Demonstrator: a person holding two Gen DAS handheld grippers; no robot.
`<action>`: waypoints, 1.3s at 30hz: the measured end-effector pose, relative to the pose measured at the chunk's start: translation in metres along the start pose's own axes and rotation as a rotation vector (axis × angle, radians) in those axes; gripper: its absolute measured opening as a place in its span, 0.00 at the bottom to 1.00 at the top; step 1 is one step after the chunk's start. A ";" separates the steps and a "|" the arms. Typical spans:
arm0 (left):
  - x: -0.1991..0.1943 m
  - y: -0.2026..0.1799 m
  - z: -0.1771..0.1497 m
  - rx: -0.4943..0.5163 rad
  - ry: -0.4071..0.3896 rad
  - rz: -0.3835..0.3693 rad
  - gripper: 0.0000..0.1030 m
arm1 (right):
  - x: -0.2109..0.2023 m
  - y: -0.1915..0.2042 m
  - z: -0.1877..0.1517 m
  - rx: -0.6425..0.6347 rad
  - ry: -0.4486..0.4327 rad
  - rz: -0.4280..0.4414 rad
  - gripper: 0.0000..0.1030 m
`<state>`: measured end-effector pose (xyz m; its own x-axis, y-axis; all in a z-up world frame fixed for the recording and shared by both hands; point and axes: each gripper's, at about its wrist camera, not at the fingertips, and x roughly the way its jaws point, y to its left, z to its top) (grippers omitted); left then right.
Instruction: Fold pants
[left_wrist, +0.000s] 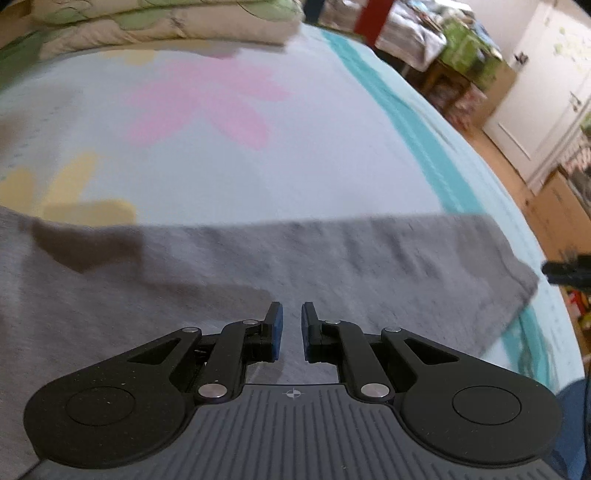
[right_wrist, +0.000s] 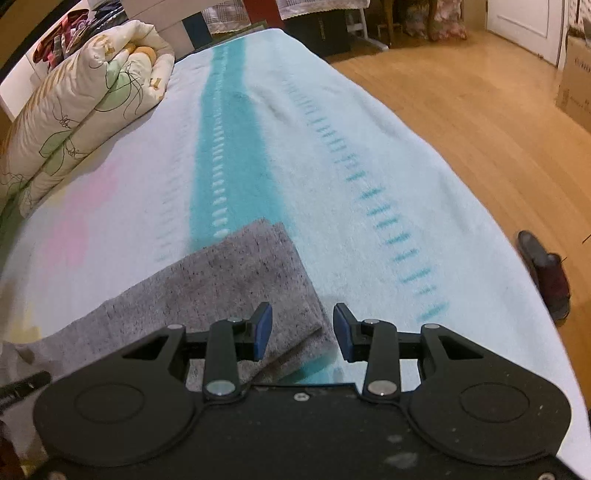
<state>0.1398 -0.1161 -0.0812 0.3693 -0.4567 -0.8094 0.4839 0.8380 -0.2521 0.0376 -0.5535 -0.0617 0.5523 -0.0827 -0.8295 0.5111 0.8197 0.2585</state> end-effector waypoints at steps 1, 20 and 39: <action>0.005 -0.003 -0.003 0.003 0.019 -0.002 0.10 | -0.003 0.001 -0.002 0.003 0.007 -0.005 0.38; 0.025 -0.003 -0.017 0.008 0.086 -0.005 0.10 | 0.002 -0.005 -0.007 0.120 -0.005 0.074 0.37; 0.022 -0.008 -0.013 0.035 0.106 0.008 0.10 | 0.006 0.012 -0.002 0.040 0.057 0.139 0.06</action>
<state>0.1341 -0.1288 -0.1038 0.2880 -0.4143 -0.8634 0.5090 0.8299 -0.2285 0.0455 -0.5434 -0.0647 0.5823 0.0632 -0.8106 0.4589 0.7974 0.3918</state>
